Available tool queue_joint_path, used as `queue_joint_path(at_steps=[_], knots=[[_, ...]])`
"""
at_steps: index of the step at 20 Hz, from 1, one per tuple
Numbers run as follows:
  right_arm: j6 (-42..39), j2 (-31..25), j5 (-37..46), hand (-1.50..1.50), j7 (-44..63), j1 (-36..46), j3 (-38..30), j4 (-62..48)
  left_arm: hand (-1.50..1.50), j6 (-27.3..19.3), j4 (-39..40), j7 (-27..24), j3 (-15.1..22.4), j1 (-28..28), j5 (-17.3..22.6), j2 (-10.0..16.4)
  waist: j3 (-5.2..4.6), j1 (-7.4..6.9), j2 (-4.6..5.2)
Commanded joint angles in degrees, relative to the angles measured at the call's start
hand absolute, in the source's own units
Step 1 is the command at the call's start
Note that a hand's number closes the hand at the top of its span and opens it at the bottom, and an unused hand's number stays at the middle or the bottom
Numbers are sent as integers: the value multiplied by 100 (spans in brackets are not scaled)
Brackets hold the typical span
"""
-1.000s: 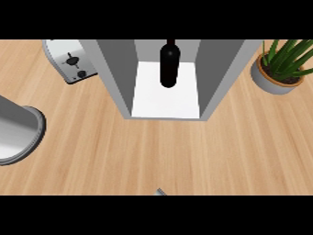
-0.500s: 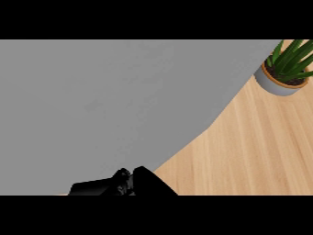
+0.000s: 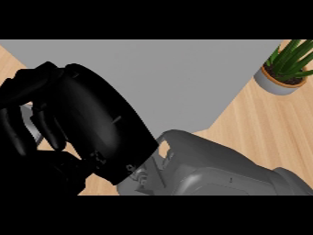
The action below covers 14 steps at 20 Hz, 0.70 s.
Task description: Pick up the wine, place it into the cabinet and close the cabinet
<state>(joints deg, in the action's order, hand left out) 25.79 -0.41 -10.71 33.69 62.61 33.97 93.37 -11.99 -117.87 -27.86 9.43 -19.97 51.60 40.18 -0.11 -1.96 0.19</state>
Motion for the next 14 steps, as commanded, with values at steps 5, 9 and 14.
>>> queue_joint_path(at_steps=[5, 9, 14], knots=[[-774, -52, -25, 150, -910, 411, -978, -1726, -150, -110, -233, 129, -102, -64, -254, -191, 8, 57, -1], [-1060, -39, -227, 150, -982, 851, -1571, -2322, -150, -93, -394, 436, -411, -87, -118, -111, 9, 53, -9], [-1296, -171, -131, 150, -1763, 609, -1488, -2884, -150, -262, 14, 515, -171, 537, -363, -341, 8, 129, 23]])
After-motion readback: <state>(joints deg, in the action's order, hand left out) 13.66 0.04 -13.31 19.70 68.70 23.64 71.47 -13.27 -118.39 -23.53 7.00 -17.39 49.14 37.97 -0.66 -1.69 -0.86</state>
